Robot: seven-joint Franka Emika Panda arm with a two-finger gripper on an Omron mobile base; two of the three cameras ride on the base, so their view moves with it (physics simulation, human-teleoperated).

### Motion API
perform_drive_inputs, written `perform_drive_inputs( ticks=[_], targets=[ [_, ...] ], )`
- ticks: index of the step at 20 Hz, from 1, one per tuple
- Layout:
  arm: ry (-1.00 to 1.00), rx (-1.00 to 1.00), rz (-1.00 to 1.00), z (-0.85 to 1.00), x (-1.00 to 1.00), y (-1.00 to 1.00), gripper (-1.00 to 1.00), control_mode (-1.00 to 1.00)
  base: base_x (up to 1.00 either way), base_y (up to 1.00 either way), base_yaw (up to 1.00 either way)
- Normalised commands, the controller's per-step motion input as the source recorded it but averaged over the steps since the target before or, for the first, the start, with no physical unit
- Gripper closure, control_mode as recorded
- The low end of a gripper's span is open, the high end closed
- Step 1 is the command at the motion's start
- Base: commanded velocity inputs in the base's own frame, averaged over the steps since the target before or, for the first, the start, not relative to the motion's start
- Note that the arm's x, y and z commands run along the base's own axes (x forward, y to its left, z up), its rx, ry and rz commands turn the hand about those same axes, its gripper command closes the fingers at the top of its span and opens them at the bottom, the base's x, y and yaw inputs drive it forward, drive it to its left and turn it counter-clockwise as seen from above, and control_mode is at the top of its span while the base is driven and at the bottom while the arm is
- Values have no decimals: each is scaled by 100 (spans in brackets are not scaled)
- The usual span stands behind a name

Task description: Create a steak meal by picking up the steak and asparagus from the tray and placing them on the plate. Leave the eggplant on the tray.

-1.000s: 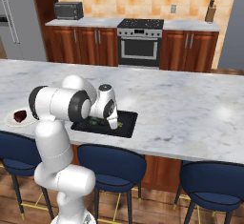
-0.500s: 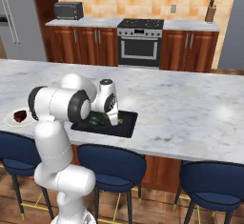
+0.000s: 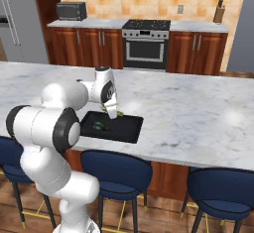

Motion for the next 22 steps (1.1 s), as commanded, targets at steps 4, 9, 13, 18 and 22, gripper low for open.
perform_drive_inputs(
  ticks=[4, 9, 13, 18, 22],
  targets=[
    [0, 0, 5, 76, -27, 75, 100, -100, 0, 0, 0],
    [3, 0, 22, 50, -7, 76, 100, -100, 0, 0, 0],
    [6, 0, 41, 5, -1, 59, 100, -100, 0, 0, 0],
    [10, 0, 48, 0, -8, 80, 100, -100, 0, 0, 0],
    [8, 0, 42, 0, -9, 97, 100, -100, 0, 0, 0]
  ],
)
